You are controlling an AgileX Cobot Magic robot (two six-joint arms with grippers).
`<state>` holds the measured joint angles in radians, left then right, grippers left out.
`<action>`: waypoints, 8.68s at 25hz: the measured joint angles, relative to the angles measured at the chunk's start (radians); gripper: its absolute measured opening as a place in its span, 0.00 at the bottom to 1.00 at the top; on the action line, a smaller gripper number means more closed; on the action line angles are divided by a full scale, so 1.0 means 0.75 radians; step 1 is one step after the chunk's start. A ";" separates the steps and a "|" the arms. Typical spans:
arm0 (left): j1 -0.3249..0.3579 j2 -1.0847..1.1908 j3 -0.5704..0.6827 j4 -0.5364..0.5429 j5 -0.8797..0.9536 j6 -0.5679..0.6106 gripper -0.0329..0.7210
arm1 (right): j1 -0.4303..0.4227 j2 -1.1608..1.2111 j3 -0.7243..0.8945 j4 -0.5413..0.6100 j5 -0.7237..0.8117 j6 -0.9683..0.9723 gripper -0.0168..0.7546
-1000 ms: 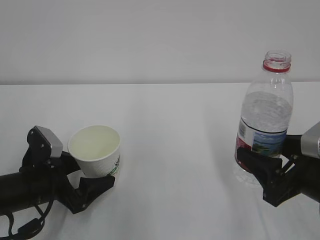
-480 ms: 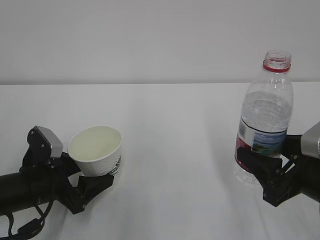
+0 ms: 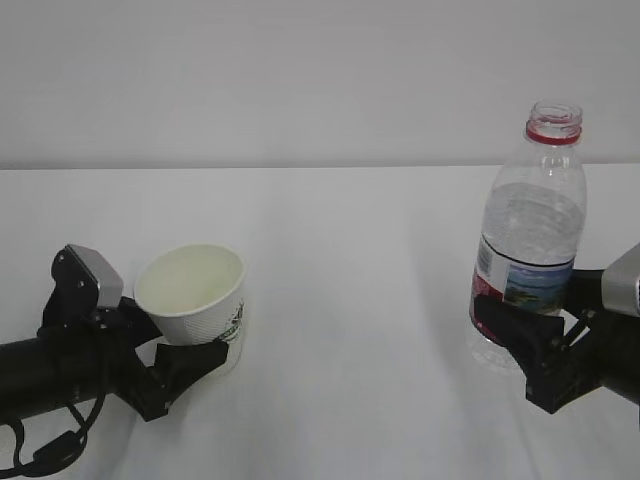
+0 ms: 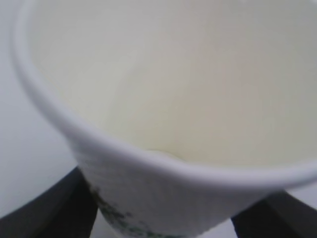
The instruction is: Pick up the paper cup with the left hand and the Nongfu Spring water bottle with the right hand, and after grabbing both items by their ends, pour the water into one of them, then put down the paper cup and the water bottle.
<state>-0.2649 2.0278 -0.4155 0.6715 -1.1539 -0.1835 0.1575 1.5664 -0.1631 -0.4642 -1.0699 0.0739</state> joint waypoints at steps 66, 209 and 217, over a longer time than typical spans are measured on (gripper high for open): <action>-0.354 -0.333 0.156 0.236 0.034 -0.132 0.78 | 0.000 0.000 0.000 -0.293 0.000 0.000 0.67; -0.518 -0.304 -0.119 0.000 0.258 -0.192 0.78 | 0.161 -0.162 -0.556 -0.034 0.566 -1.390 0.67; -0.518 -0.304 -0.119 0.014 0.258 -0.192 0.78 | 0.161 -0.162 -0.556 -0.009 0.544 -1.462 0.67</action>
<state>-0.6534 1.7998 -0.5046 0.6821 -0.9602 -0.3276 0.2786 1.4452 -0.5799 -0.4713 -0.6618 -1.0224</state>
